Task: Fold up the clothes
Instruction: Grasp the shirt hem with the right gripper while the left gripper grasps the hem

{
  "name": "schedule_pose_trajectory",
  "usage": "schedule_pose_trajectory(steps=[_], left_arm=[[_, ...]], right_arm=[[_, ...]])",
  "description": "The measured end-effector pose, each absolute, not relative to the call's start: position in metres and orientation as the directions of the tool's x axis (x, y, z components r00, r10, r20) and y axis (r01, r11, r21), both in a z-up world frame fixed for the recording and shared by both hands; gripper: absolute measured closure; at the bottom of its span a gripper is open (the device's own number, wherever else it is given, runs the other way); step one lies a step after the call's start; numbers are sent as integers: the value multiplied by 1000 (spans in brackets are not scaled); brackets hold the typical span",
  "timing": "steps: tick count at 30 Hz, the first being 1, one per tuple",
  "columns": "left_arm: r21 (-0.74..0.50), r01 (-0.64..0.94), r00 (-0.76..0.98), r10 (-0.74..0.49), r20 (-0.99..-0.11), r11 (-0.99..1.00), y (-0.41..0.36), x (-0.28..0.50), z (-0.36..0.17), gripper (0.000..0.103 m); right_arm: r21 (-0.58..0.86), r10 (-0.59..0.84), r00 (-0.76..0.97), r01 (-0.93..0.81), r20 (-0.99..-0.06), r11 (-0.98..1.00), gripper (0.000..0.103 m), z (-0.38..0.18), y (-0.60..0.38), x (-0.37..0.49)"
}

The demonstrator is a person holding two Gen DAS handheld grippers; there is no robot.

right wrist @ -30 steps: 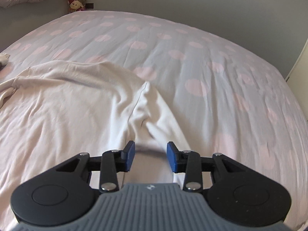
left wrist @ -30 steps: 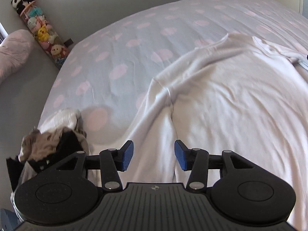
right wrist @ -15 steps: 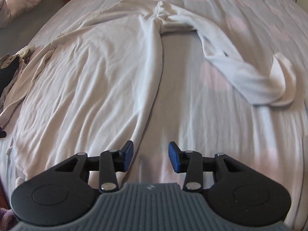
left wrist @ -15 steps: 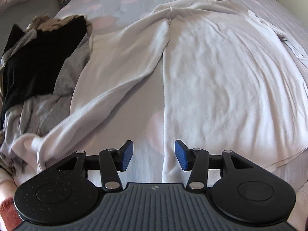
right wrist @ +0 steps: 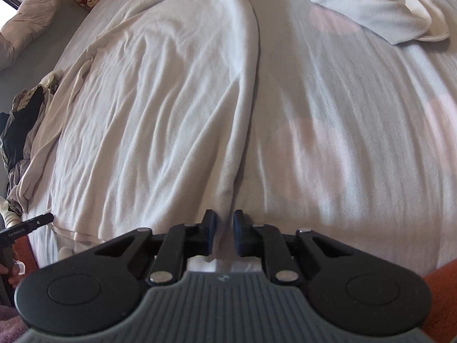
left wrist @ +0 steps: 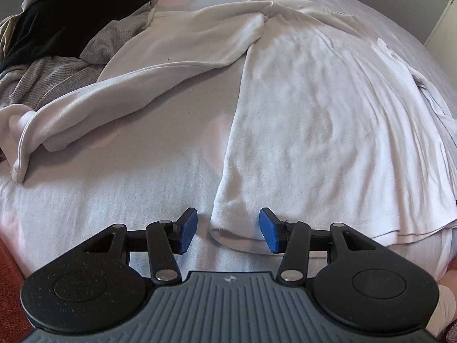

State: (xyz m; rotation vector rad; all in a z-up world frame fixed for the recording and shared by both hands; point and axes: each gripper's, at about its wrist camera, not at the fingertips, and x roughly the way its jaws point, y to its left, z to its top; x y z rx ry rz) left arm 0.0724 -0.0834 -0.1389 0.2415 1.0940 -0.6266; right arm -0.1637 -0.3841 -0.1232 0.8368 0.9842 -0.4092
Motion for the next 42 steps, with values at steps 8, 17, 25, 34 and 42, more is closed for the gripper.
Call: schedule_pose_trajectory(steps=[8,17,25,34,42], left_arm=[[-103,589,323,-350,-879,802,-88,71,-140,59],[-115,587,324,-363,-874,801,-86,70,-142,59],[-145,571,311,-376,-873,808,-86,76,-141,58],[-181,554,306,-401,-864,812,-92,75,-132,95],[-268,577,324,-518,-792,772,-85,74,-63,99]], right_arm=[[523,110,626,527,-772,670,96,-105,-364,-112],[481,51,611,565,-790,671,88,-99,-381,-122],[426,51,498,679,-866,598,76,-122,-404,-179],[443,61,523,648,-850,620,96,-130,-388,-168],[462,-58,616,647,-786,607,97,-60,-412,-208]])
